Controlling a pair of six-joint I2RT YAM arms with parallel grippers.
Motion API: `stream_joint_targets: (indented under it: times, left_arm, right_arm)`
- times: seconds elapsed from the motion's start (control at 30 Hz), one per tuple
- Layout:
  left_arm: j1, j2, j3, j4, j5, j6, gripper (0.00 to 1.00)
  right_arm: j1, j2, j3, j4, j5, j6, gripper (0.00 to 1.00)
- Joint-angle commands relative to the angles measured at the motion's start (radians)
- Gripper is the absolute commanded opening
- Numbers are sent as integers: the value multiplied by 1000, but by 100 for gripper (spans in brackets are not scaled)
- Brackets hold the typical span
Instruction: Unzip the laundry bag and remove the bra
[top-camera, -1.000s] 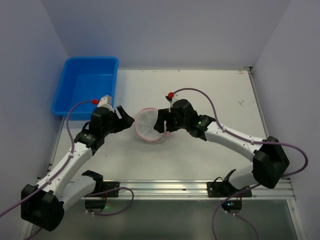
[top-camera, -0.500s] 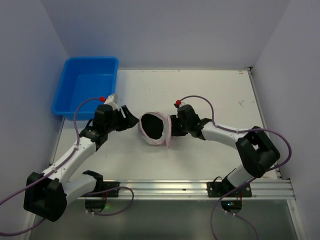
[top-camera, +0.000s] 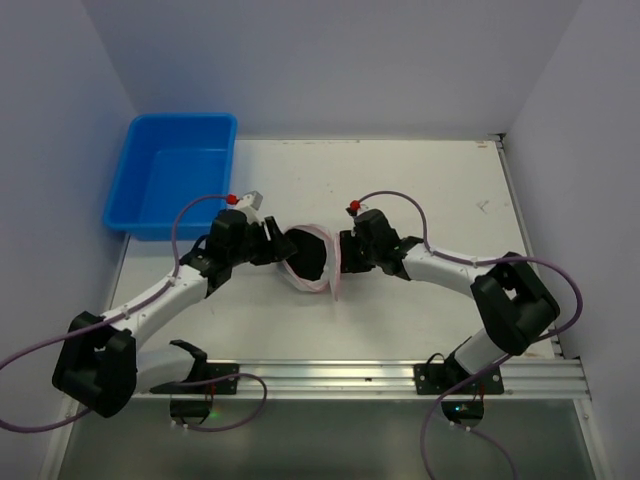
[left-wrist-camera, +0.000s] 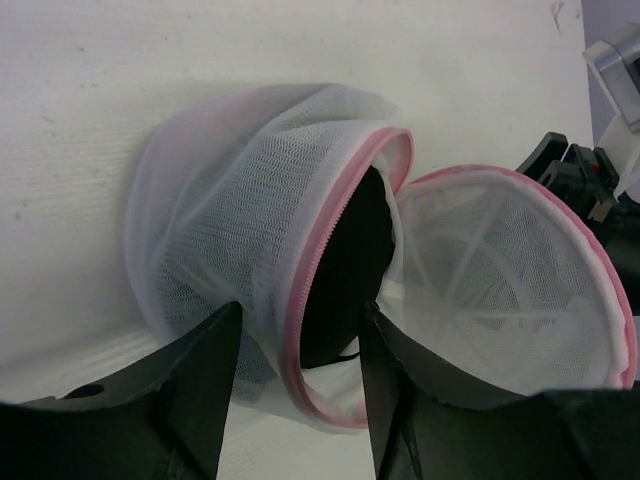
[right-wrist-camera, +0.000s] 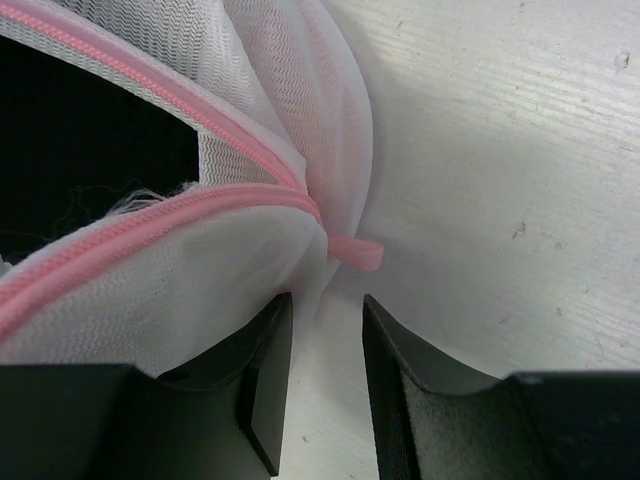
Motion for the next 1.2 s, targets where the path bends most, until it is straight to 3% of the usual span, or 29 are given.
stream_joint_targets:
  times: [0.0, 0.03, 0.07, 0.17, 0.3, 0.4, 0.47, 0.67, 0.8, 1.0, 1.03, 1.17]
  left_arm:
    - [-50, 28, 28, 57, -79, 22, 52]
    - [-50, 28, 25, 46, -110, 19, 42]
    - [-53, 22, 23, 43, -125, 12, 22]
    - [-66, -4, 29, 41, -158, 8, 0]
    - [-93, -36, 55, -23, -187, 8, 0]
    - [-96, -56, 57, -38, -188, -5, 0]
    - [-99, -66, 54, -48, -188, -11, 0]
    - [-99, -66, 34, -69, -211, -22, 0]
    - [-99, -60, 20, -75, -221, -33, 0]
    - [-99, -96, 40, -133, -250, -22, 27]
    - [-98, -104, 52, -164, -282, -9, 37]
    - [-99, -144, 150, -261, -343, 18, 60]
  right_arm:
    - [1, -28, 26, 27, 18, -25, 37]
    - [-2, -64, 34, -14, 39, -29, 38]
    - [-5, -89, 43, -50, 90, -32, 38]
    - [-15, -220, 94, -215, 223, -64, 44]
    - [-16, -371, 190, -430, 311, -92, 56]
    - [-7, -460, 255, -458, 203, -84, 62]
    - [13, -488, 266, -423, 126, -72, 66]
    - [96, -415, 223, -248, -91, 37, 67]
    - [87, -339, 96, -112, -86, 116, 66]
    - [1, -266, -82, -23, -16, 166, 64]
    - [-10, -257, -98, -16, -16, 167, 64]
    - [-39, -191, -130, -6, -14, 167, 64]
